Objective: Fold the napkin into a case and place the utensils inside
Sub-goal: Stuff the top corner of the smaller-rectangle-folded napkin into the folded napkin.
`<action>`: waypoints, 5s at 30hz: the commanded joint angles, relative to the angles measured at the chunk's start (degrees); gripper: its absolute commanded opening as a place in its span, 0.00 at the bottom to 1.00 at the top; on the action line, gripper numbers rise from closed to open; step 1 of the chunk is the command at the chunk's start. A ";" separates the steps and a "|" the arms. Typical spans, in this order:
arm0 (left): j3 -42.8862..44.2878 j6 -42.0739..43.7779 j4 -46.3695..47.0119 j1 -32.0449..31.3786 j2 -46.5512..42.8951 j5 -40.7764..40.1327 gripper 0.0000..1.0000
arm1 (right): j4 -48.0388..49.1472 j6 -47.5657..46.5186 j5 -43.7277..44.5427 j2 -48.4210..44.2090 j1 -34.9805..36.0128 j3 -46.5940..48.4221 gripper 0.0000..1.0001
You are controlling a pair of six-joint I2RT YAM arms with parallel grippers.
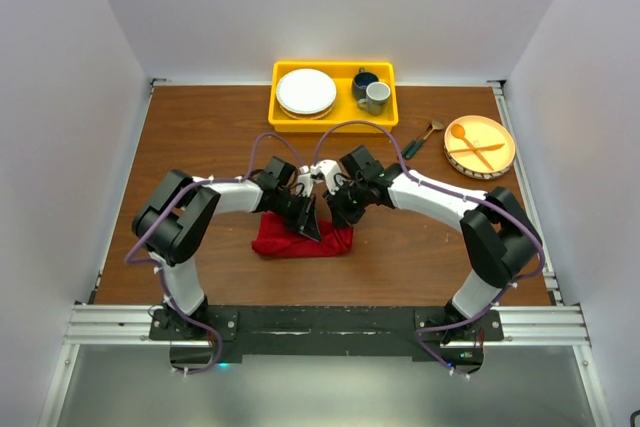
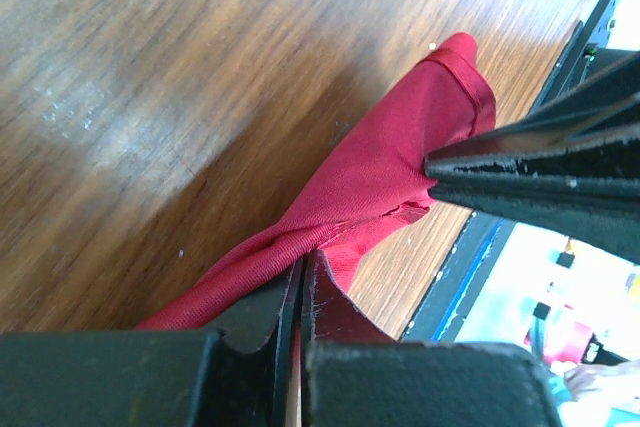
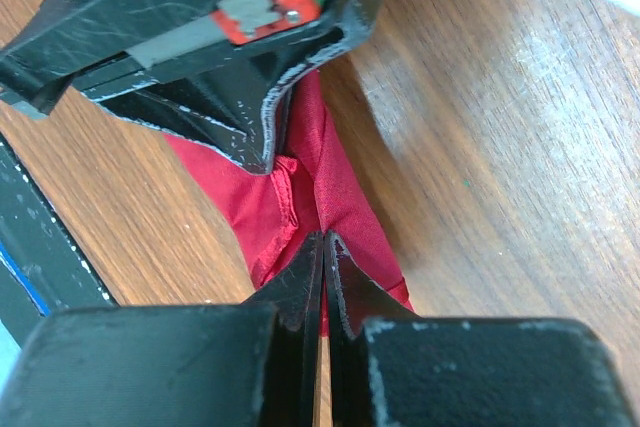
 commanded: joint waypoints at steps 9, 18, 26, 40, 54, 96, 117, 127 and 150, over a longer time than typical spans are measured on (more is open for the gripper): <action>1.14 -1.52 -2.87 1.43 4.69 -5.32 0.00 | 1.74 -1.80 -1.50 -2.54 0.03 1.44 0.00; 0.96 -1.43 -2.61 1.43 5.13 -5.41 0.00 | 0.87 -2.33 1.58 -1.75 0.03 1.88 0.16; 0.96 -1.43 -2.26 1.43 5.57 -4.97 0.00 | -1.07 -2.86 5.89 -0.43 0.11 1.53 0.23; 1.23 -1.52 -2.08 1.43 6.28 -4.44 0.00 | -1.07 -2.16 7.65 3.26 1.08 1.44 0.23; 1.75 -1.52 -2.61 1.43 7.95 -4.79 0.00 | -3.18 -2.16 7.48 -0.51 1.08 4.60 0.00; 9.31 -10.40 4.77 1.16 3.02 6.99 0.00 | 1.21 -6.55 3.87 0.54 1.34 0.73 0.00; 7.29 -12.68 7.67 5.73 9.71 9.71 0.00 | 2.01 -7.34 6.77 5.55 0.38 4.34 0.00; 8.52 -19.54 16.81 4.07 5.84 14.37 0.00 | 2.54 -7.69 6.42 6.25 0.20 4.43 0.00; 8.96 -12.68 9.17 8.02 20.60 6.89 0.00 | -1.07 -7.95 2.21 3.97 -2.17 8.91 0.06</action>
